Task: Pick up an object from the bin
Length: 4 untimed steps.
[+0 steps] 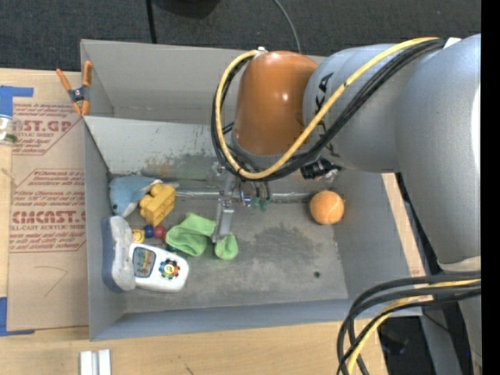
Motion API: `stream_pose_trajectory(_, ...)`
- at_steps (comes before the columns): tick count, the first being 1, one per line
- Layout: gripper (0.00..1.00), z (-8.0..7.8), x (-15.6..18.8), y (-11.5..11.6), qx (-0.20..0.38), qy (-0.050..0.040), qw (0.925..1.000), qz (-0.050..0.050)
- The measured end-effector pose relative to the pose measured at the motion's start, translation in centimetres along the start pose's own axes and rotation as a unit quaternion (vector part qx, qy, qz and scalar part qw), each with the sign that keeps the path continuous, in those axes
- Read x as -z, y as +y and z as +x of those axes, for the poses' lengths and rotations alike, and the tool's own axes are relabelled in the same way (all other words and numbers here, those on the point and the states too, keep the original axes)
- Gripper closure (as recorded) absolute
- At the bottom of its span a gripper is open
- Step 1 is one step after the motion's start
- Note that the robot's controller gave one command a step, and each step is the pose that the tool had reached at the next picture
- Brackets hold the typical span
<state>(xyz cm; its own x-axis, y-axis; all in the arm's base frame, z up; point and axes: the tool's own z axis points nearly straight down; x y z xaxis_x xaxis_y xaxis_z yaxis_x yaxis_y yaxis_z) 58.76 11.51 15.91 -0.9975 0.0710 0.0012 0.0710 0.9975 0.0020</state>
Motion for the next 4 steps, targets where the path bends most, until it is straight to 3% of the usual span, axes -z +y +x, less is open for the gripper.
stream_pose_trajectory(1,0.00,0.5,-0.7,-0.8,0.027,0.0003,0.9996,0.001)
stream_pose_trajectory(2,0.00,0.5,-3.3,-0.5,-0.018,-0.0017,0.9998,-0.001)
stream_pose_trajectory(3,0.00,1.7,-8.3,-0.2,-0.118,-0.0008,0.9930,0.000)
stream_pose_trajectory(4,1.00,1.7,-10.9,0.1,-0.102,-0.0043,0.9948,-0.003)
